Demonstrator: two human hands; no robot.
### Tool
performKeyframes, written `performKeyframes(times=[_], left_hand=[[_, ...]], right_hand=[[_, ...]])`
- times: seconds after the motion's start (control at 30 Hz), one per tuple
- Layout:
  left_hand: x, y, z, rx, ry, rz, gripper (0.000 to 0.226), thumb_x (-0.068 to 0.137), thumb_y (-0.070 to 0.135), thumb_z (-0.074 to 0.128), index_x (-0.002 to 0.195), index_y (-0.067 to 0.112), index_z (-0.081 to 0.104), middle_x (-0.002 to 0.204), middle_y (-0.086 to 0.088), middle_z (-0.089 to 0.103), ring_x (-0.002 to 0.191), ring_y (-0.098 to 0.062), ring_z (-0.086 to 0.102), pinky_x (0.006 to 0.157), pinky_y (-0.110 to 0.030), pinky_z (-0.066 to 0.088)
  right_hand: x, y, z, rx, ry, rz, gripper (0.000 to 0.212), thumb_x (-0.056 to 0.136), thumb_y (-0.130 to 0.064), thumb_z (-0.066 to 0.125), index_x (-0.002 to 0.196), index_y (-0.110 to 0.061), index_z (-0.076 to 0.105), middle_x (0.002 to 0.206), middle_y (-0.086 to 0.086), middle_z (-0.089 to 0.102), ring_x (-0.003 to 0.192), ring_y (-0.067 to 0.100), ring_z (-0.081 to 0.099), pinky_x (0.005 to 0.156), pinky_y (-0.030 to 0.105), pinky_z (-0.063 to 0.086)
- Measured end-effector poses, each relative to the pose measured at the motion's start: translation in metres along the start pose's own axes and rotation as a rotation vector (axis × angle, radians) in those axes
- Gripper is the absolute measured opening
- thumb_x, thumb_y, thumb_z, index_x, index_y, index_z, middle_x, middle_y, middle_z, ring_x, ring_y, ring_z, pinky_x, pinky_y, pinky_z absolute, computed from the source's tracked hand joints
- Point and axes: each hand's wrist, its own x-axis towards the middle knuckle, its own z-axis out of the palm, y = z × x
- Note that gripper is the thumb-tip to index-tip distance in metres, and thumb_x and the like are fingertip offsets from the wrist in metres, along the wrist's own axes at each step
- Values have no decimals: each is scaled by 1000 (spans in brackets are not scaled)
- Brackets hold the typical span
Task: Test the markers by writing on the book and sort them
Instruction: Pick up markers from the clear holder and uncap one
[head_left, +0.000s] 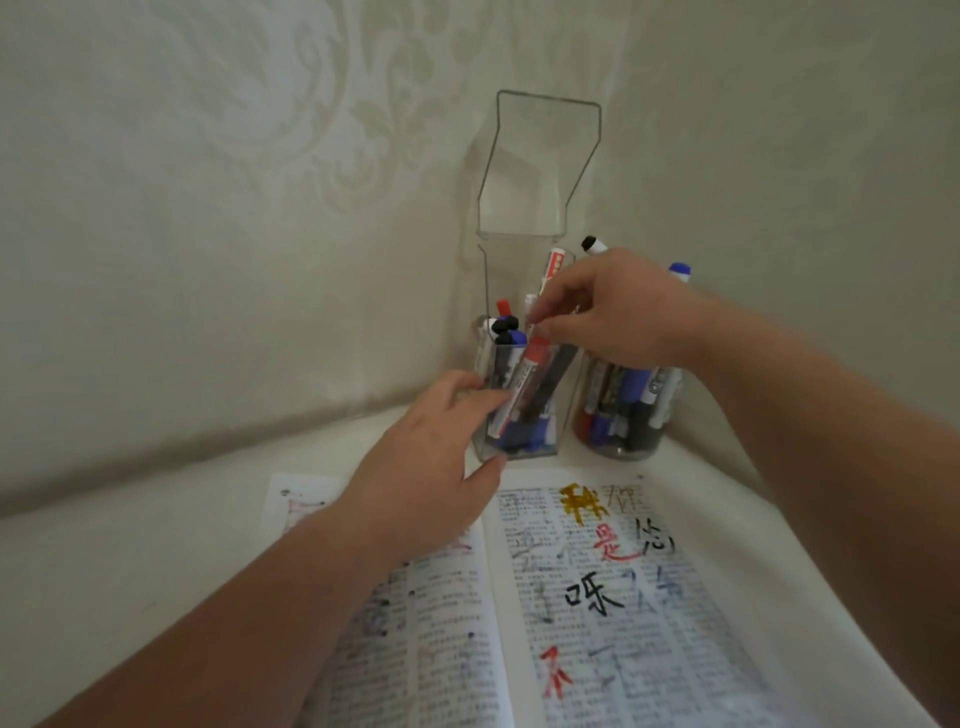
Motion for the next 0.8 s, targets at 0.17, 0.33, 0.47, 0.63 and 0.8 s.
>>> performKeyframes(times=[0.17,0.33,0.47,0.63,0.8], left_hand=[[-1,0,-1,-26,14,-9,61,94,39,62,148,42,33,140,24,34,107,-1,53,86,-22,48],[-4,5,-4,-106,104,-74,67,94,48,59,148,51,20,132,29,41,107,3,49,86,-31,52],[-4,10,-3,-167,188,-56,50,96,54,56,141,43,38,119,27,51,95,-5,56,72,-33,54],[-5,20,-5,-388,139,-42,21,98,37,52,116,37,63,98,17,68,77,-6,62,68,-17,46],[-3,24,3,-588,0,-172,25,85,30,78,109,31,70,90,3,72,67,-18,62,61,-28,51]], right_hand=[[-16,-9,-1,160,391,-131,13,96,-21,69,103,-32,67,80,-23,69,71,3,63,62,15,50],[-52,-17,-4,406,807,-359,23,96,-14,67,117,-20,60,85,-9,72,79,22,71,55,32,50],[-77,-8,31,669,783,-289,26,96,-6,66,108,-27,58,81,-8,70,74,23,72,57,36,55],[-84,9,87,823,610,-90,29,91,-8,71,102,-33,64,87,6,70,77,24,71,64,28,57],[-84,9,92,985,522,-80,28,89,1,72,108,-19,69,88,17,71,76,24,73,63,27,60]])
